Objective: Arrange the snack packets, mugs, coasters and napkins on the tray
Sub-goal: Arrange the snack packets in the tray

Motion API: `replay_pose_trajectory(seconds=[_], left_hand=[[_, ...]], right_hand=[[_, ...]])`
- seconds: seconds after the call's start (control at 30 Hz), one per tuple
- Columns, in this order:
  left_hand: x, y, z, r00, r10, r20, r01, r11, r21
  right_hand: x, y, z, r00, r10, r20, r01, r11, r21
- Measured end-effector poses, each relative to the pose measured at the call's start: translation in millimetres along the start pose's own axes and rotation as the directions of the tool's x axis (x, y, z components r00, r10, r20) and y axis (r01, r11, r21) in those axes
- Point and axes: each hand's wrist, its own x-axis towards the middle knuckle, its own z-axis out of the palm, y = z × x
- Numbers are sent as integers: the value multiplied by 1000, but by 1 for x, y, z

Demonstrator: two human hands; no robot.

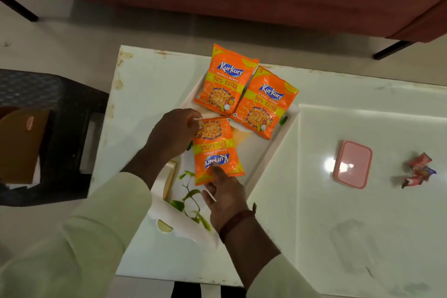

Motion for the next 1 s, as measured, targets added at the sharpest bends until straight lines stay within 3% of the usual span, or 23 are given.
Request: replay_pose_trajectory(seconds=[0.13, 0.23, 0.33, 0.47, 0.53, 0.6, 0.7, 0.77, 0.87, 0.93, 1.0], left_hand=[[-12, -8, -4, 994, -105, -17, 96, 958, -270], [-34, -10, -7, 988, -155, 15, 142, 860, -490], [-55, -2, -1, 971, -213, 107, 235, 774, -588], [-72, 19, 24, 935, -257, 244, 355, 667, -655], [-73, 28, 37, 933, -259, 249, 358, 612, -705], [-70, 34, 47, 940, -257, 224, 335, 571, -749], [-67, 35, 59, 950, -243, 199, 306, 582, -753], [-67, 32, 63, 955, -224, 195, 293, 608, -737], [-72, 27, 64, 961, -191, 201, 277, 644, -713], [-79, 24, 60, 981, -130, 145, 192, 781, -594], [-88, 20, 56, 999, -32, -37, 17, 936, -353]], right_hand=[[2, -18, -3, 969, -230, -86, 211, 960, -186], [-5, -42, -11, 881, -468, -70, 393, 805, -444], [-12, -76, -14, 754, -655, 59, 556, 586, -590], [-1, -129, -8, 579, -760, 294, 568, 118, -815], [12, -153, 3, 574, -712, 405, 512, -74, -856], [26, -170, 15, 603, -647, 467, 473, -181, -862], [39, -182, 28, 634, -601, 487, 432, -247, -868], [42, -183, 33, 595, -623, 507, 437, -279, -855], [39, -173, 31, 464, -724, 510, 484, -276, -831], [33, -160, 22, 355, -806, 474, 507, -260, -822], [27, -141, 9, 264, -854, 448, 514, -268, -815]])
